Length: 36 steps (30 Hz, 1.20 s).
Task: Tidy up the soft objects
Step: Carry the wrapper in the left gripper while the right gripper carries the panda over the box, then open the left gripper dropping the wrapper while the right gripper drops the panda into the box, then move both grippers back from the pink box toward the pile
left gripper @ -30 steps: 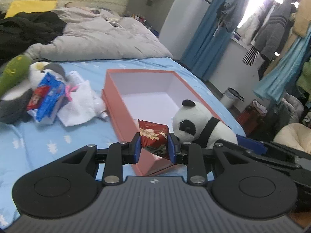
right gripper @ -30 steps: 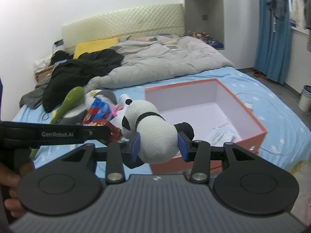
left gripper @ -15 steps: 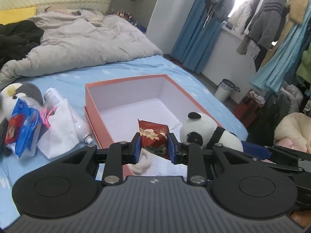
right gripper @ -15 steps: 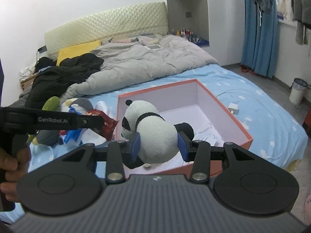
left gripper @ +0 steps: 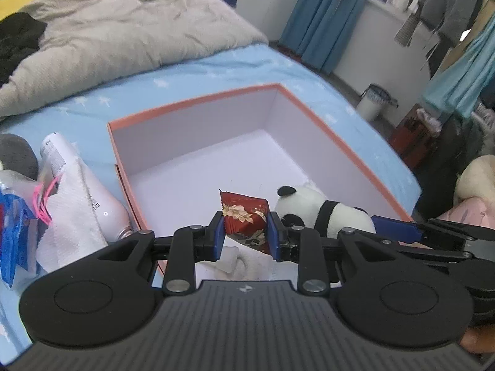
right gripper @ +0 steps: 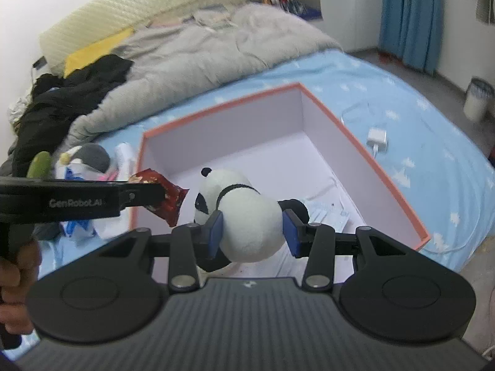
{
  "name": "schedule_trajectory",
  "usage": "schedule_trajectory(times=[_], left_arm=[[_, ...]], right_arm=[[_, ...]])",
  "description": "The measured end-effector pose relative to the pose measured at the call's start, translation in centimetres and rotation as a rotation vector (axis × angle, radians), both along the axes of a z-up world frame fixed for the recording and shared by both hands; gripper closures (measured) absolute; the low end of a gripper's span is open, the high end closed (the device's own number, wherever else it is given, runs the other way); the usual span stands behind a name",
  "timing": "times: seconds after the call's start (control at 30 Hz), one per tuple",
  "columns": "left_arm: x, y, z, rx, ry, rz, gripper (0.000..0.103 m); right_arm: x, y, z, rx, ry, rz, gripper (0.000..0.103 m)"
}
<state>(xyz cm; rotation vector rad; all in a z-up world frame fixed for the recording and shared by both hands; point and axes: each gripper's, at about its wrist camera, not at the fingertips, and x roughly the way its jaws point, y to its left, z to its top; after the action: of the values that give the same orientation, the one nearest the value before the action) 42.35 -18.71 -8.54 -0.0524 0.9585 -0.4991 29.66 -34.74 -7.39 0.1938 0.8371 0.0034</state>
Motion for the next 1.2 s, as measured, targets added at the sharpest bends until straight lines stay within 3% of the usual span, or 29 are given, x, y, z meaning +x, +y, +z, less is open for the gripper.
schedule_trajectory(times=[0.1, 0.37, 0.43, 0.53, 0.87, 1.2], left_arm=[[1.3, -0.6, -1.2, 0.001, 0.047, -0.003, 0.07], [1.8, -1.2, -2.0, 0.035, 0.052, -0.015, 0.069], [1.9, -0.9, -2.0, 0.031, 0.06, -0.007, 0.063], [1.7, -0.5, -1.8, 0.02, 0.06, -0.017, 0.061], [-0.6, 1.0, 0.2, 0.03, -0.017, -0.013, 0.06], [-6.4, 2.8, 3.6, 0.012, -0.136, -0.026, 0.06]], right_arm=[[1.2, -0.5, -1.1, -0.012, 0.043, -0.008, 0.058], [1.8, -1.3, -2.8, -0.007, 0.098, -0.007, 0.056], [1.9, -1.4, -2.8, -0.003, 0.099, -0.007, 0.056], [2.0, -1.5, -2.5, 0.017, 0.102, -0.004, 0.053], [0.3, -1.0, -1.5, 0.0, 0.053, 0.002, 0.053], [-4.5, -0.5, 0.4, 0.008, -0.047, -0.005, 0.053]])
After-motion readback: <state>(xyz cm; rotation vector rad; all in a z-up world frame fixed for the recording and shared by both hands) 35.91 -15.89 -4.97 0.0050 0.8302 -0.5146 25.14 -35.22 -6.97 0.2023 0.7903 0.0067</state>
